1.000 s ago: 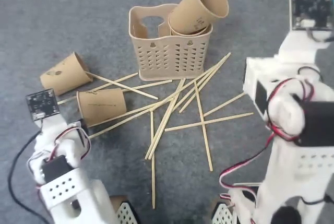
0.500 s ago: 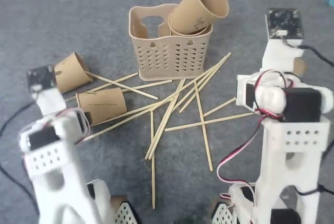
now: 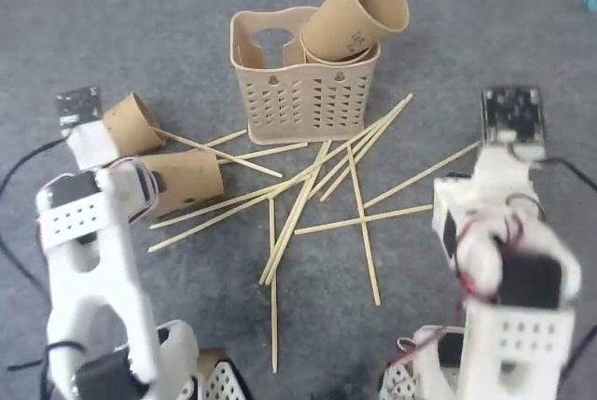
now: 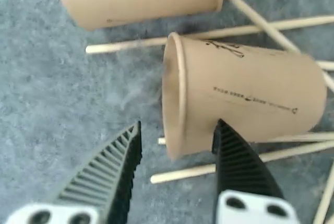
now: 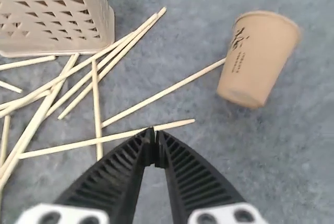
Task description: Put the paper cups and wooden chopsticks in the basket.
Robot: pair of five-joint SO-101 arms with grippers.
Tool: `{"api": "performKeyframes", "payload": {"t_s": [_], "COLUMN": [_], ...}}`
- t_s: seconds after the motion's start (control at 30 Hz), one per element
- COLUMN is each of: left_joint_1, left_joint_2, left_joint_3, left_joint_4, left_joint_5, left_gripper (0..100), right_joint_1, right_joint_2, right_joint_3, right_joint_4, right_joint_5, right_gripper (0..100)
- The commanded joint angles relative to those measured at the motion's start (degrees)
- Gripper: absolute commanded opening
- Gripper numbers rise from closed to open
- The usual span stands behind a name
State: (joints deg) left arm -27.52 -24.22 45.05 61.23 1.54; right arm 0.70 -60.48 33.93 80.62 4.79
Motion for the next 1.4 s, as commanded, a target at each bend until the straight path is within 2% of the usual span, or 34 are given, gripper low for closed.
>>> {"api": "performKeyframes", "payload": {"t_s": [0.0,0.13,0.33,0.43,0.53,0.67,1.0,1.2,1.37], "left_joint_1": [3.69,6.51,4.40,3.69,4.22,5.89,6.68,6.68,6.68], "left_joint_2": [2.20,2.20,2.20,2.20,2.20,2.20,2.11,0.97,-7.82], "left_joint_3": [-1.54,-1.89,-1.63,-1.63,-1.63,-1.63,-4.44,-11.47,-16.48], "left_joint_4": [-2.11,-2.20,-4.75,-5.71,-5.89,-7.38,-7.74,-0.26,7.03], "left_joint_5": [5.63,9.49,20.66,23.82,23.91,23.82,24.00,24.00,22.68], "left_gripper": [22,22,22,22,18,0,1,1,1], "right_joint_1": [1.54,3.12,5.76,5.85,5.85,5.85,9.27,9.98,9.89], "right_joint_2": [-8.57,-15.16,-22.02,-24.75,-27.30,-30.55,-37.41,-37.41,-37.41], "right_joint_3": [1.14,4.04,8.79,11.69,13.80,14.42,14.68,15.65,17.58], "right_joint_4": [-1.01,-0.92,-0.92,-0.92,-0.92,0.31,1.54,1.54,0.92], "right_joint_5": [2.37,4.66,7.21,7.91,7.91,8.09,11.08,10.73,10.64], "right_gripper": [0.7,0.7,0.7,0.7,0.7,0.7,0.7,0.7,0.7]}}
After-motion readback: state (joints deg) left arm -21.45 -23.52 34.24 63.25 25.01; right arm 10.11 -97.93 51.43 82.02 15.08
